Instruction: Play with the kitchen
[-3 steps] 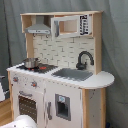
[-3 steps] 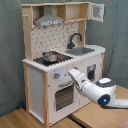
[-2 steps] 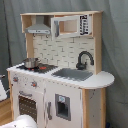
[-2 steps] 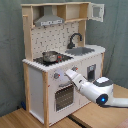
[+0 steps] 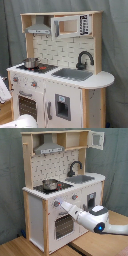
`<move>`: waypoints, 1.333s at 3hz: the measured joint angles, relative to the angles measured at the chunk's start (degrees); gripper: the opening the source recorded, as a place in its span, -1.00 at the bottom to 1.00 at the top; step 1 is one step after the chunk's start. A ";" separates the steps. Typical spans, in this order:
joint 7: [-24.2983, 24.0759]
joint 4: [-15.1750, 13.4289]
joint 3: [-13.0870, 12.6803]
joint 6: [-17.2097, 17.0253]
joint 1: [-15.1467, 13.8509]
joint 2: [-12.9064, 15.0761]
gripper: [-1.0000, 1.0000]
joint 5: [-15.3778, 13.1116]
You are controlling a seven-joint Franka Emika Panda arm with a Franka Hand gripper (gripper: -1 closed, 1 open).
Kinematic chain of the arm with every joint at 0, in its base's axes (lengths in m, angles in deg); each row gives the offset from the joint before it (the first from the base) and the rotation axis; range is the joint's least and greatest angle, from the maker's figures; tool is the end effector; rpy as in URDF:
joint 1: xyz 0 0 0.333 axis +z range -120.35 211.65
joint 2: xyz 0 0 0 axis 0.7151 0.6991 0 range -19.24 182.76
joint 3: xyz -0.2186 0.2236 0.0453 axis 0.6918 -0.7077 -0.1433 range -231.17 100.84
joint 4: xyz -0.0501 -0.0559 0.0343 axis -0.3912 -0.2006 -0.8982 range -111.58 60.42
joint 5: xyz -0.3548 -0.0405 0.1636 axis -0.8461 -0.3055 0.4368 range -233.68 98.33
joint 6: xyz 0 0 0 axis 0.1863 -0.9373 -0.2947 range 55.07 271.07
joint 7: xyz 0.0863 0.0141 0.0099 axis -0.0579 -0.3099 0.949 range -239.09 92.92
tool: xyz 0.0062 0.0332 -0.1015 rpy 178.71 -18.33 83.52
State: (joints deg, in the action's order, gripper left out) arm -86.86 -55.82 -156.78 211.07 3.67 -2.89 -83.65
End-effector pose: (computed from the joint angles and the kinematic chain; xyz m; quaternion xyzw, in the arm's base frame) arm 0.2767 0.5420 0.3214 0.5250 0.4607 0.4817 0.5292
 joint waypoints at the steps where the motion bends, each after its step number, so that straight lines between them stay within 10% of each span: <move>1: -0.74 1.95 1.17 3.52 -4.06 -0.46 1.00 -0.25; 3: -4.32 6.03 0.59 5.25 -10.27 -0.46 1.00 -0.23; 4: -4.35 6.12 0.59 5.25 -10.34 -0.47 -1.00 -0.23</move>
State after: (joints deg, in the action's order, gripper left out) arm -91.21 -49.70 -156.19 216.32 -6.68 -3.36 -83.89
